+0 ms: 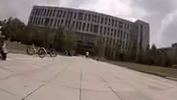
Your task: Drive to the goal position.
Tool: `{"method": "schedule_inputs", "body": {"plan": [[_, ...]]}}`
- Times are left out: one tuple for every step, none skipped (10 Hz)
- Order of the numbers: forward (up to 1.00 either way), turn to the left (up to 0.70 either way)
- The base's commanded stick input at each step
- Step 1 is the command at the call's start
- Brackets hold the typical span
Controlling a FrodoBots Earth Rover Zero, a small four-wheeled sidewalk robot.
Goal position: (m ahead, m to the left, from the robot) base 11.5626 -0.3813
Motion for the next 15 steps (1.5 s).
{"method": "schedule_inputs", "body": {"plan": [[0.60, 0.00], [0.60, 0.00], [0.60, 0.00], [0.60, 0.00], [0.60, 0.00], [0.60, 0.00], [0.60, 0.00], [0.60, 0.00], [0.60, 0.00], [0.60, 0.00], [0.60, 0.00], [0.60, 0.00], [0.60, 0.00], [0.60, 0.00], [0.60, 0.00]]}}
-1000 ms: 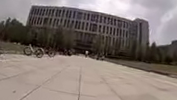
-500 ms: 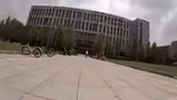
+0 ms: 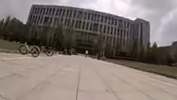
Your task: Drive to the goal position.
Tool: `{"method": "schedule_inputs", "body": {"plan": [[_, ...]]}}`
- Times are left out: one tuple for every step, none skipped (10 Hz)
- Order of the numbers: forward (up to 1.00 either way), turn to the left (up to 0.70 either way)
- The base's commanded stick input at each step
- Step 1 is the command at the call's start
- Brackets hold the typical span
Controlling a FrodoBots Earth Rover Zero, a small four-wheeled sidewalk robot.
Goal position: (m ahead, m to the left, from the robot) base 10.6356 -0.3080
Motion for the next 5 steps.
{"method": "schedule_inputs", "body": {"plan": [[0.60, 0.00], [0.60, 0.00], [0.60, 0.00], [0.60, 0.00], [0.60, 0.00]]}}
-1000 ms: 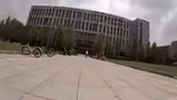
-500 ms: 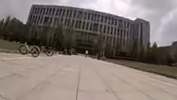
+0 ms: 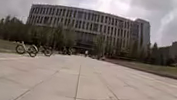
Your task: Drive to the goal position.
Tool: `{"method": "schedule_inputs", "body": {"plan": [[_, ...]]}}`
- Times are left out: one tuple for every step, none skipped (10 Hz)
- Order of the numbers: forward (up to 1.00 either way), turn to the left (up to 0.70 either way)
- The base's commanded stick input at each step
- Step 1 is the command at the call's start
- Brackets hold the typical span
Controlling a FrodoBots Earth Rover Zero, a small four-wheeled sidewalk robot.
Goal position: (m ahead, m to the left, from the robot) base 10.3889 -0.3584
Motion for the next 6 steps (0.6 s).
{"method": "schedule_inputs", "body": {"plan": [[0.60, 0.00], [0.60, 0.00], [0.60, 0.00], [0.60, 0.00], [0.60, 0.00], [0.60, 0.00]]}}
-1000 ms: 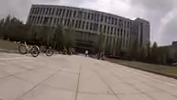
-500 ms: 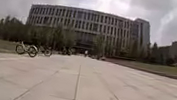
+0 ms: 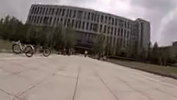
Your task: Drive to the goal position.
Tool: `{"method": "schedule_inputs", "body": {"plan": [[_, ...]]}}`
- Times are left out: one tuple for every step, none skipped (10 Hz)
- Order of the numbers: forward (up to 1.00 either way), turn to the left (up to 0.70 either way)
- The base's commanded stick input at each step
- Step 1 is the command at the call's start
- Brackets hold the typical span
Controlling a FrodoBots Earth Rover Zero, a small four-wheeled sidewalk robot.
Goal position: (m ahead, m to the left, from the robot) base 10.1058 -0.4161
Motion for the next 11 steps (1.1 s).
{"method": "schedule_inputs", "body": {"plan": [[0.60, 0.00], [0.60, 0.00], [0.60, 0.00], [0.60, 0.00], [0.60, 0.00], [0.60, 0.00], [0.60, 0.00], [0.60, 0.00], [0.60, 0.00], [0.60, 0.00], [0.60, 0.00]]}}
